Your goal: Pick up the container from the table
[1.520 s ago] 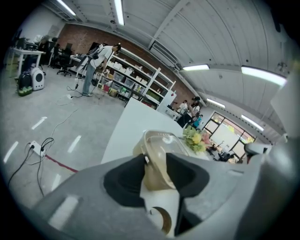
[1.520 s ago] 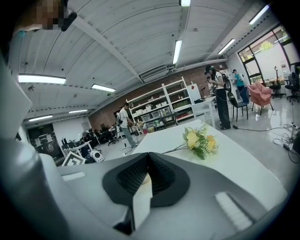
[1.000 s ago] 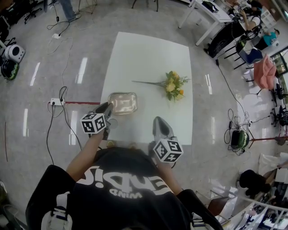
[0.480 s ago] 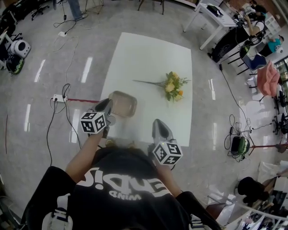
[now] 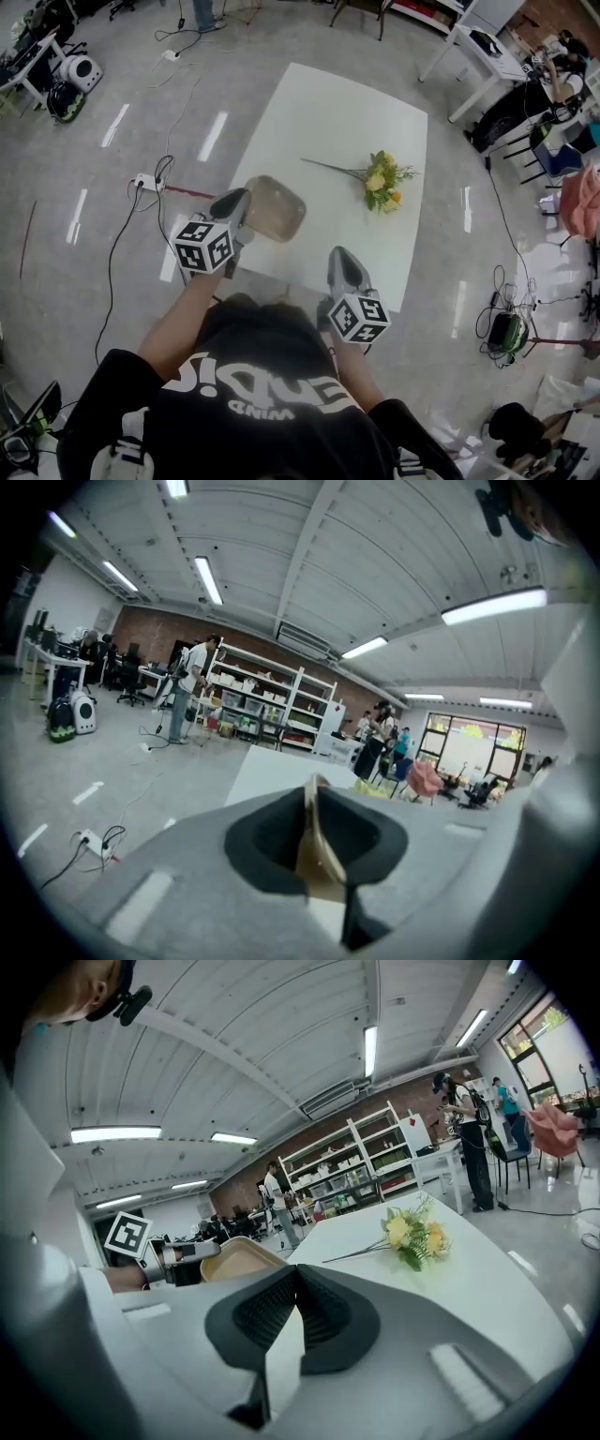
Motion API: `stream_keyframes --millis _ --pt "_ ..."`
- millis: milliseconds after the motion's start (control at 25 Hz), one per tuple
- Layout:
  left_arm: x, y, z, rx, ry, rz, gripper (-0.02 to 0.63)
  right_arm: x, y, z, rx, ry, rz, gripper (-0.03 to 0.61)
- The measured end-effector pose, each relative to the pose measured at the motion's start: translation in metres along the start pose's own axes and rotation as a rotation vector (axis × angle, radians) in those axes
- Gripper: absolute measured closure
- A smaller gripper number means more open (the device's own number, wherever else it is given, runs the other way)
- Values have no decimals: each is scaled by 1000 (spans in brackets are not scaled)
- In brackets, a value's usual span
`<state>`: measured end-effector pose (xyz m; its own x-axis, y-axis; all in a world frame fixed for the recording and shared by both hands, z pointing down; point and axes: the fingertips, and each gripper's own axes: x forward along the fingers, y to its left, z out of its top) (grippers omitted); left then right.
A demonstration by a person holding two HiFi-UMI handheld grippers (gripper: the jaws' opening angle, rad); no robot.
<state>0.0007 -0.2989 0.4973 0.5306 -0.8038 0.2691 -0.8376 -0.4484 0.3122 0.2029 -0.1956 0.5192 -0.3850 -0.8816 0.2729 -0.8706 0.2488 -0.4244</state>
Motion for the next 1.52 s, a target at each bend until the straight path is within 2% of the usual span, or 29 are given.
stream_keyframes --millis 240,400,840,1120,1320,1520 --pt "-48 -19 21 36 -47 -13 571 -18 12 -19 9 11 -17 578" --pt "-84 -26 24 38 -64 -39 571 -34 36 -33 7 7 -22 578" --pt "-198 -32 -8 25 -93 -100 571 -92 123 -85 -23 -3 -27 578" --pt "-272 -29 -22 41 -103 -100 571 -139 180 -112 -33 -9 -46 578" --pt "-306 -39 -36 68 -96 -100 571 -170 186 -113 -48 -24 -62 578" --pt "-323 -46 -54 62 -95 -75 571 -185 178 -112 -76 -30 -56 578"
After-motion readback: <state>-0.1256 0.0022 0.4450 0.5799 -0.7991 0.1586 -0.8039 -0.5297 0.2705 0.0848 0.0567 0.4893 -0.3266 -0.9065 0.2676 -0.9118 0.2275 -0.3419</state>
